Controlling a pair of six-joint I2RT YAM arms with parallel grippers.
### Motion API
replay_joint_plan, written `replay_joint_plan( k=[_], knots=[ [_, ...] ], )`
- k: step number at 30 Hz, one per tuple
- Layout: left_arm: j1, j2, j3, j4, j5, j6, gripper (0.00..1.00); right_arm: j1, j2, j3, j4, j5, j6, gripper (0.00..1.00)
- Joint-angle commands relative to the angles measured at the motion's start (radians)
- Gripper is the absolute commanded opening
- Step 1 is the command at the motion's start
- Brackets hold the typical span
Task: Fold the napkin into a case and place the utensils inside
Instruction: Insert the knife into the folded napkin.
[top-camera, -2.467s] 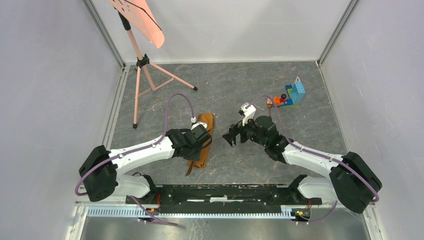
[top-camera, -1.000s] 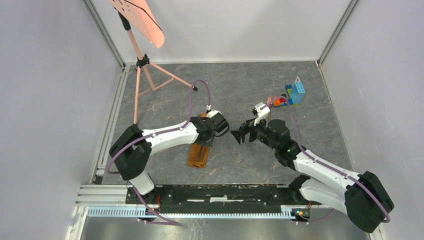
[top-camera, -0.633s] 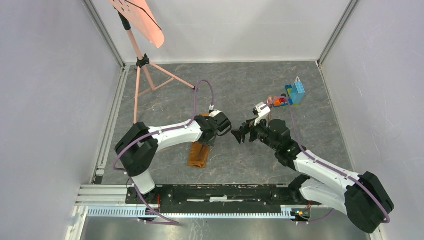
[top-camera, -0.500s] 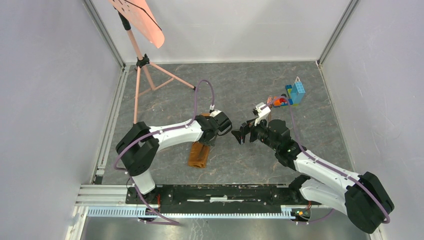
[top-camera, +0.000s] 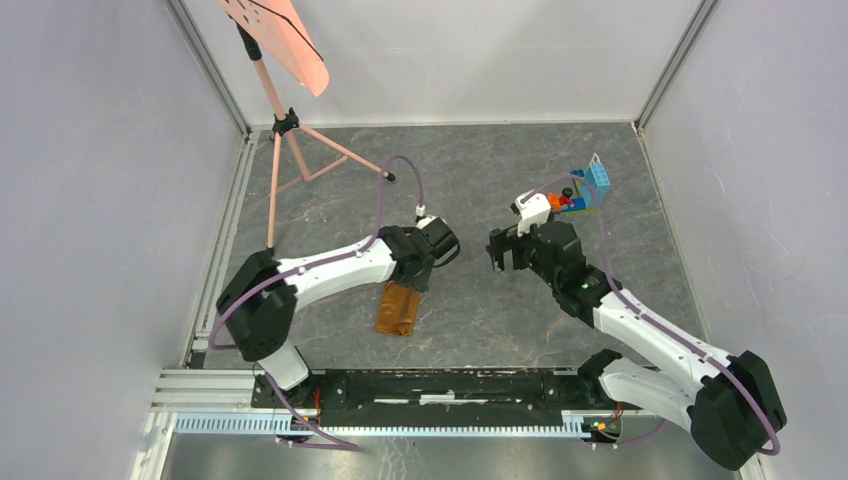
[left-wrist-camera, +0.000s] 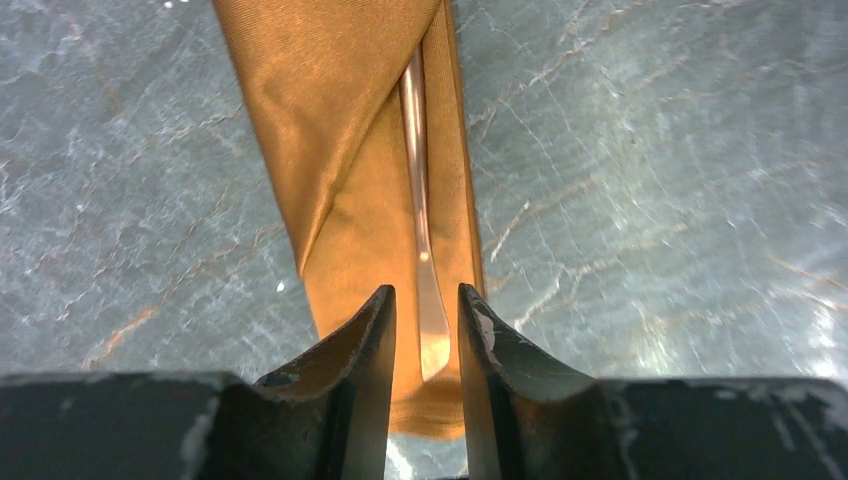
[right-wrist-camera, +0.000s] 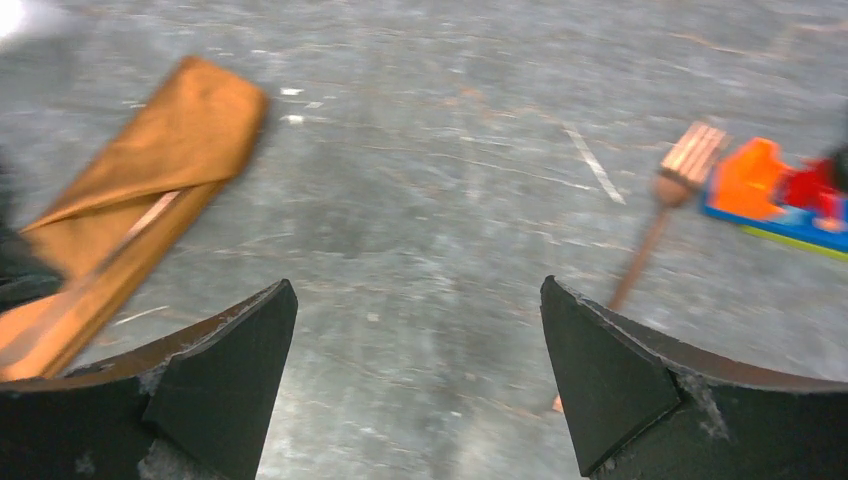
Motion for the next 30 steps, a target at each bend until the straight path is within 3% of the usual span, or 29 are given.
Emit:
replay_joint_plan(
  k=[1,5,9,14,17,20,26,30],
  knots=[
    [0.015,-0.189,0.037,-0.064,0.017,-0.048,0.39,-0.064,0.027,0.118,-0.200,0.235,-0.075,0.98],
    [0.065,-0.411,-0.002,-0.060,0.104,-0.017,0.58,-0.156,0.180,0.215,-0.337,0.296,-0.106,0.98],
    [0.106,-0.579,-0.040,-0.056,0.180,0.038,0.71,-0.295,0.420,0.383,-0.490,0.135,-0.044,0.93],
    [0.117,-0.665,-0.081,-0.072,0.249,0.061,0.72,-0.359,0.584,0.530,-0.548,0.041,-0.049,0.85],
    [0.116,-0.724,-0.122,-0.053,0.273,0.047,0.73,-0.371,0.676,0.616,-0.600,0.037,-0.074,0.73],
    [0.116,-0.783,-0.147,-0.041,0.291,0.031,0.73,-0.375,0.721,0.627,-0.589,0.023,-0.079,0.63],
    [0.117,-0.857,-0.135,-0.089,0.244,0.037,0.73,-0.377,0.787,0.623,-0.551,0.037,-0.089,0.55],
    [0.117,-0.885,-0.121,-0.111,0.226,0.033,0.73,-0.380,0.814,0.602,-0.521,0.032,-0.103,0.39]
  ],
)
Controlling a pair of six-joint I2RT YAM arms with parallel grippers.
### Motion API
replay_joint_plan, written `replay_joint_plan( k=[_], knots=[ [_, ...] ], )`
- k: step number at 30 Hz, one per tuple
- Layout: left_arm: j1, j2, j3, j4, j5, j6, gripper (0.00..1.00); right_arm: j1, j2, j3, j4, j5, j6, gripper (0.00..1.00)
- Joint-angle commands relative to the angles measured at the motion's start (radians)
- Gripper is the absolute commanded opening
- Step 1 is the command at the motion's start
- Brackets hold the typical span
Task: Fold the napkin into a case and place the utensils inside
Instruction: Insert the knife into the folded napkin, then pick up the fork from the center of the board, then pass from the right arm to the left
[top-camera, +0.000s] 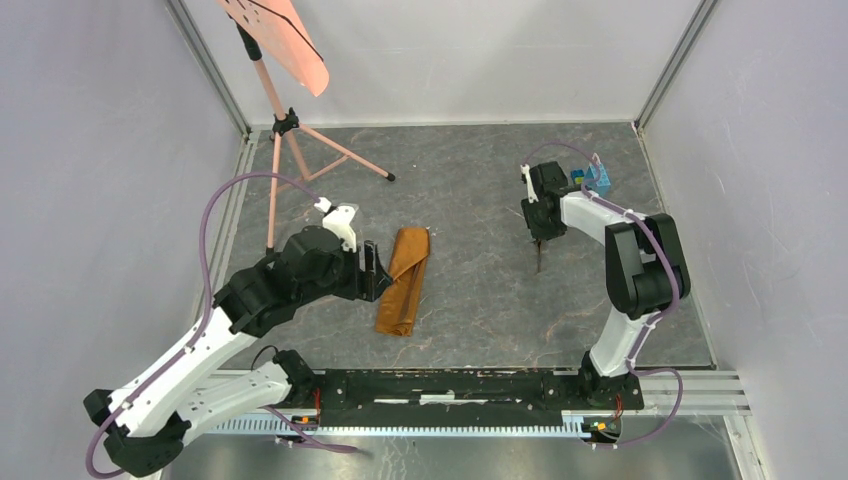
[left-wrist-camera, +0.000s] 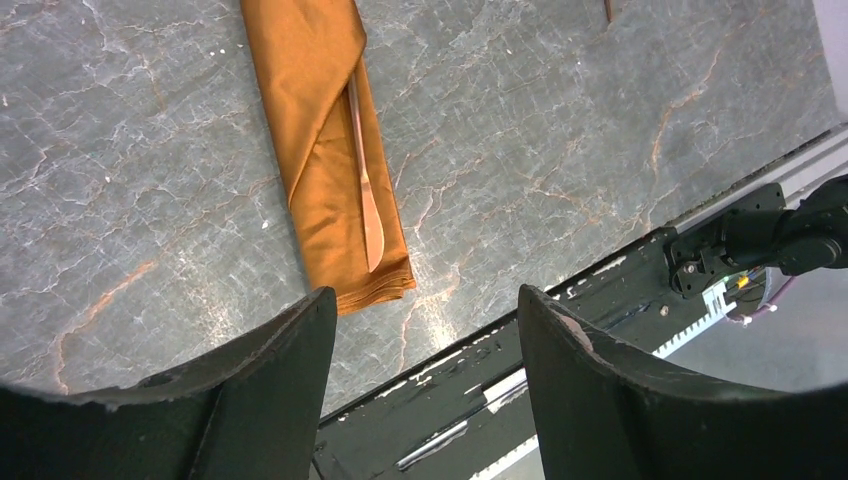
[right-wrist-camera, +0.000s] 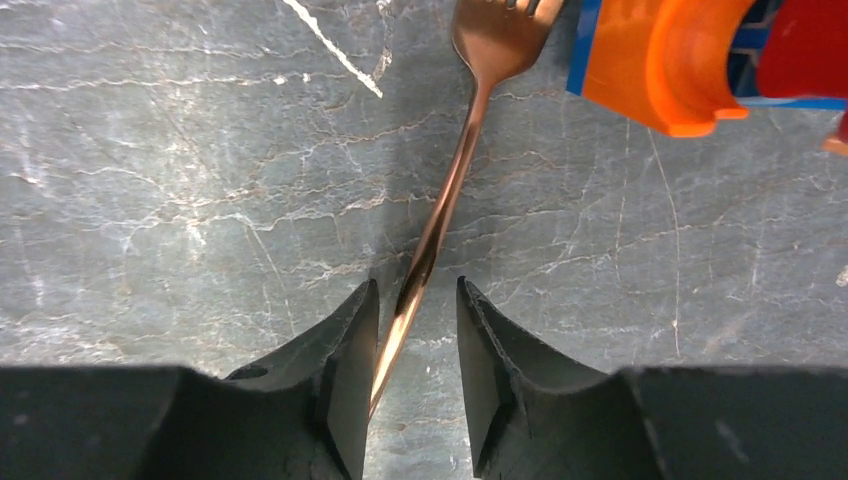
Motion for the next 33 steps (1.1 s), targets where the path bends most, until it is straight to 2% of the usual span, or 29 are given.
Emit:
replay_joint_plan(
  k=[1,5,6,10,13,15,16,18,24,27,33],
  knots=[
    [0.002,-0.027,0.038,-0.024,-0.024,0.022,0.73,-0.008,0.023,-0.001,0.048,-0.013,-0.022,0.35],
    [0.002,-0.051,0.044,-0.033,-0.045,0.024,0.74,-0.009,0.029,-0.036,0.079,-0.115,-0.116,0.07],
    [0.002,-0.056,0.045,-0.031,-0.048,0.026,0.74,-0.007,0.023,-0.043,0.088,-0.133,-0.132,0.05],
    [0.002,-0.094,0.029,0.025,-0.050,0.055,0.75,0.019,-0.069,-0.125,0.182,-0.209,-0.224,0.04],
    [0.002,-0.123,0.004,0.099,-0.023,0.095,0.75,0.095,-0.160,-0.148,0.187,-0.247,-0.305,0.00],
    [0.002,-0.137,-0.005,0.145,0.012,0.130,0.75,0.136,-0.207,-0.156,0.173,-0.328,-0.349,0.00],
    [0.002,-0.144,-0.011,0.170,0.048,0.154,0.74,0.159,-0.237,-0.161,0.170,-0.363,-0.368,0.00],
    [0.002,-0.157,-0.030,0.242,0.140,0.204,0.73,0.217,-0.306,-0.181,0.133,-0.573,-0.508,0.00],
    [0.002,-0.127,-0.079,0.373,0.543,0.403,0.71,0.429,-0.391,-0.162,-0.079,-0.796,-0.844,0.00],
    [-0.001,-0.079,-0.067,0.366,0.667,0.507,0.71,0.532,-0.381,-0.142,-0.146,-0.808,-0.915,0.00],
    [-0.016,0.023,-0.035,0.296,0.724,0.667,0.70,0.637,-0.399,-0.159,-0.162,-0.774,-1.005,0.00]
  ],
)
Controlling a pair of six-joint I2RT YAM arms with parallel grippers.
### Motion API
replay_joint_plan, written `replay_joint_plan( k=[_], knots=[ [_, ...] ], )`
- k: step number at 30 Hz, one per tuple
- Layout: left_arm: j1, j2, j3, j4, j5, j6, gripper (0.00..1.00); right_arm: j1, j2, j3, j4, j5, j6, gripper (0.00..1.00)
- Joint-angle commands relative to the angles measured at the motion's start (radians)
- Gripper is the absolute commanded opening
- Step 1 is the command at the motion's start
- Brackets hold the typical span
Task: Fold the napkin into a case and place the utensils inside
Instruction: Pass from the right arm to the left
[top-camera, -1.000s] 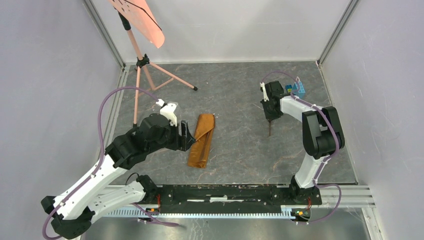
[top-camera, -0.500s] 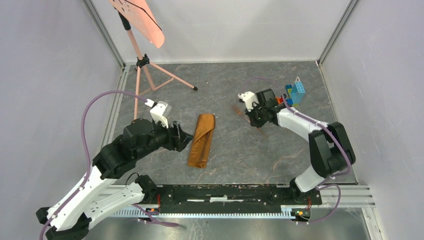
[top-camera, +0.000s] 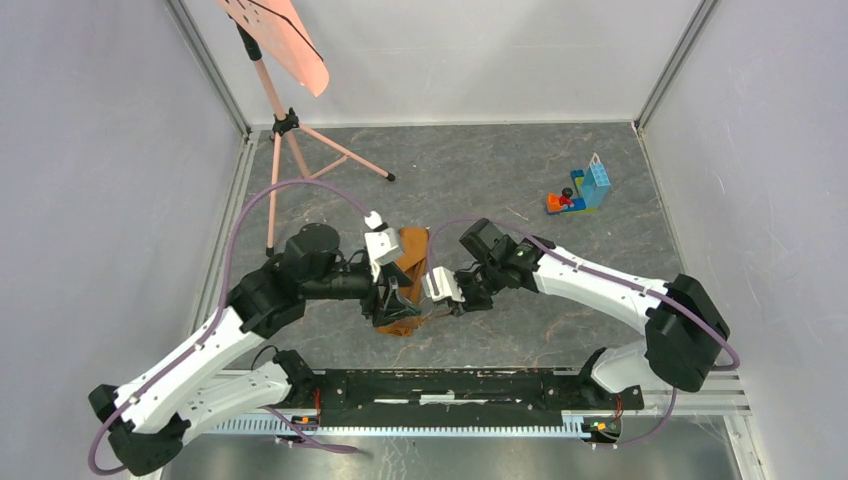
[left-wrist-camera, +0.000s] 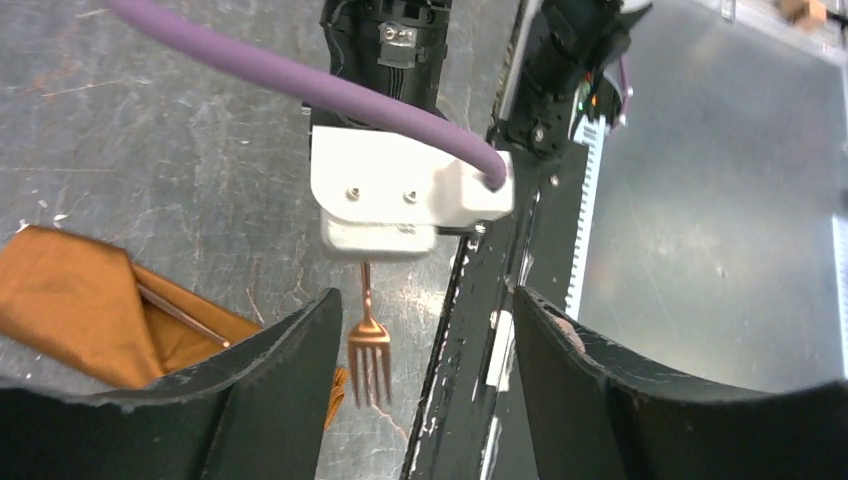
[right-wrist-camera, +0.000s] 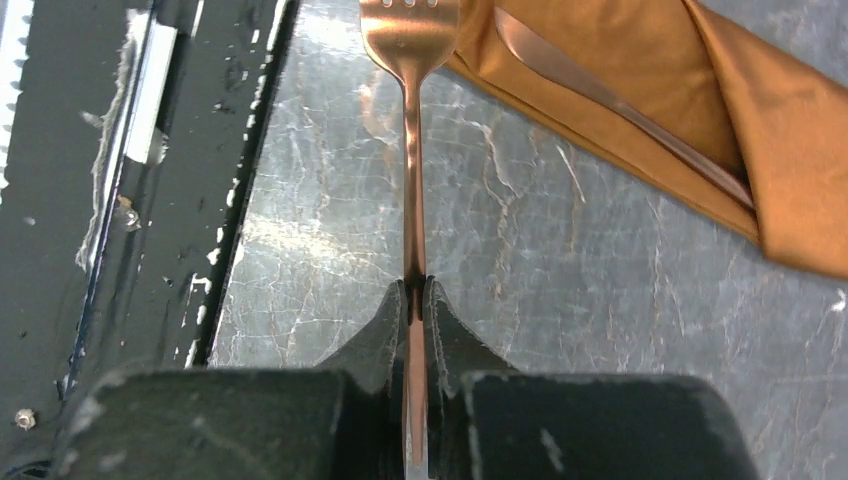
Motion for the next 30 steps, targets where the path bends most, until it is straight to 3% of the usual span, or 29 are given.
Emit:
replay_joint_plan(
  k=[1,8,13,16,19,24,30],
  knots=[
    [-0.008,0.076,0.041,-0.013,0.134,0.200,0.67,0.047,-0.046,0.003,-0.019,-0.032,-0.150,0.00],
    [-0.008,0.044,-0.066,0.145,0.204,0.114,0.66,0.108,-0.243,-0.159,0.183,0.080,-0.195,0.00],
    [-0.007,0.047,-0.097,0.242,0.157,-0.074,0.68,0.152,-0.407,-0.304,0.386,0.158,-0.239,0.00],
    [-0.007,0.093,-0.096,0.217,0.084,-0.154,0.62,0.152,-0.357,-0.213,0.297,0.126,-0.228,0.00],
    [-0.007,0.142,-0.082,0.116,0.007,-0.145,0.62,0.152,-0.253,-0.090,0.122,0.079,-0.247,0.00],
    [-0.007,0.256,-0.064,0.040,0.040,-0.134,0.64,0.159,-0.257,-0.108,0.191,0.111,-0.205,0.00],
    [-0.007,0.382,-0.019,-0.004,0.088,-0.114,0.49,0.184,-0.252,-0.082,0.173,0.128,-0.211,0.00]
  ],
)
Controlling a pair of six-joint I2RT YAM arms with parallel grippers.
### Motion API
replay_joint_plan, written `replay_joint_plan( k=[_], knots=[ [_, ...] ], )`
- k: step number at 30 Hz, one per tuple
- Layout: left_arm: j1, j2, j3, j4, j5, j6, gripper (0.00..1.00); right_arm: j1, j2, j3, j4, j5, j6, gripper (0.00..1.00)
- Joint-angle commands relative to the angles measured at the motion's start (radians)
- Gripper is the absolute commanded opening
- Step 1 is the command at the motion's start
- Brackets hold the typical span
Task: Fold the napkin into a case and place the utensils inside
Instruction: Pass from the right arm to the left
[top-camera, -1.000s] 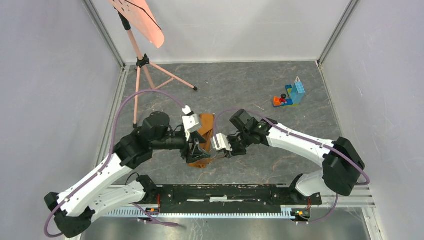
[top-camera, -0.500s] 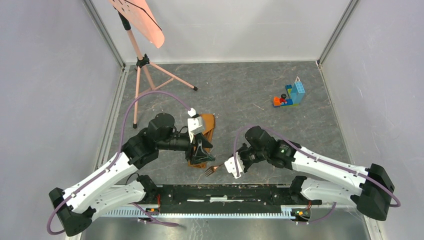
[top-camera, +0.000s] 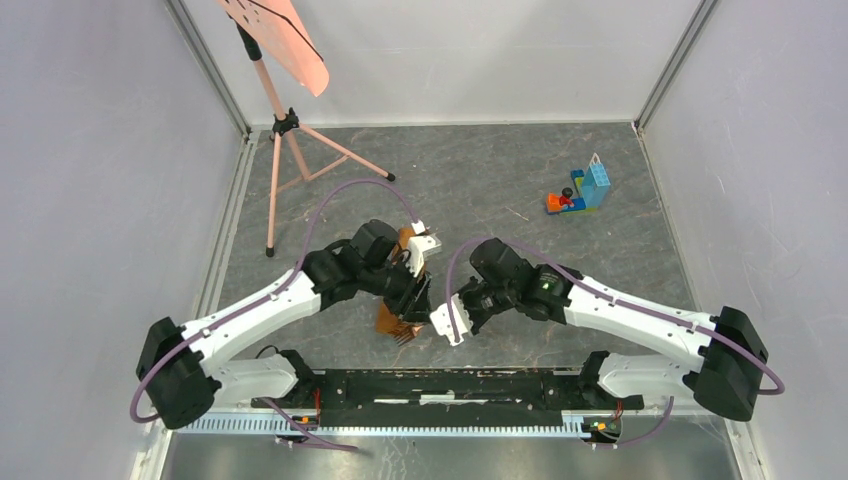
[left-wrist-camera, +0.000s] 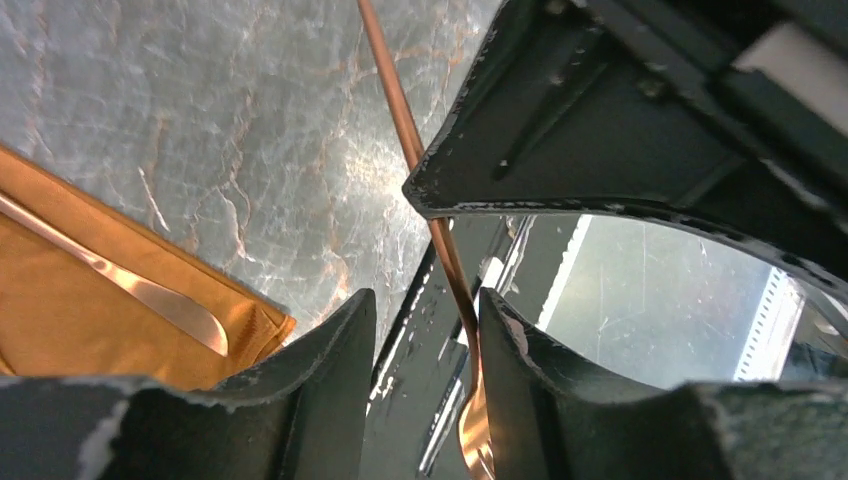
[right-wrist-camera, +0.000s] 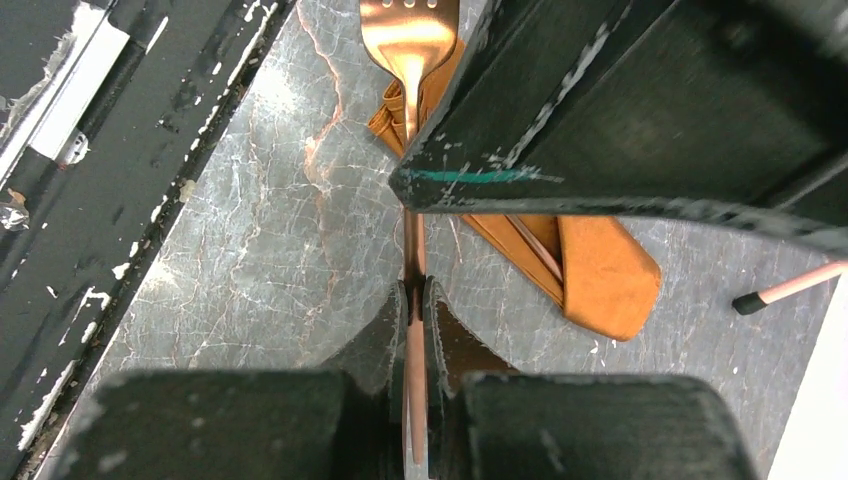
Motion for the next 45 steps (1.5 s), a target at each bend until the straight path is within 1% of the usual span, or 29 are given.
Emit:
replay_joint_plan(
  k=[1,4,7,9,17,25,31,33,36,37,39,40,45],
  knots=[
    [-0.002,0.040,0.054,-0.025,0.062,-0.014,0.47,0.022,-0.011,0.047,-0.005,0.016,-0.012,0.00],
    [-0.002,0.069,0.057,-0.006,0.078,-0.031,0.40,0.035,-0.005,0.057,-0.020,0.040,-0.017,0.00],
    [-0.002,0.104,0.071,-0.035,0.076,-0.019,0.31,0.039,-0.003,0.062,-0.021,0.046,-0.013,0.00],
    [-0.002,0.108,0.067,-0.035,0.082,-0.020,0.28,0.043,0.001,0.065,-0.015,0.049,-0.007,0.00],
    [-0.002,0.111,0.048,-0.032,0.099,-0.026,0.19,0.054,0.013,0.078,0.003,0.060,-0.002,0.00],
    [-0.003,0.112,0.038,-0.028,0.123,-0.031,0.20,0.063,0.024,0.077,0.020,0.079,0.001,0.00],
    [-0.002,0.125,0.030,-0.024,0.124,-0.040,0.09,0.067,0.029,0.077,0.039,0.093,0.010,0.00],
    [-0.002,0.125,0.024,-0.022,0.120,-0.045,0.03,0.068,0.029,0.075,0.045,0.108,0.016,0.00],
    [-0.002,0.123,0.015,-0.019,0.110,-0.062,0.02,0.068,0.030,0.072,0.059,0.128,0.026,0.00],
    [-0.003,0.126,0.012,-0.014,0.114,-0.070,0.04,0.069,0.030,0.073,0.058,0.129,0.025,0.00],
    [-0.002,0.135,0.013,-0.017,0.129,-0.076,0.20,0.070,0.034,0.075,0.054,0.128,0.020,0.00],
    [-0.002,0.140,0.012,-0.017,0.135,-0.077,0.24,0.071,0.036,0.075,0.053,0.128,0.017,0.00],
    [-0.002,0.131,0.015,-0.019,0.133,-0.076,0.26,0.076,0.046,0.077,0.044,0.134,0.013,0.00]
  ],
)
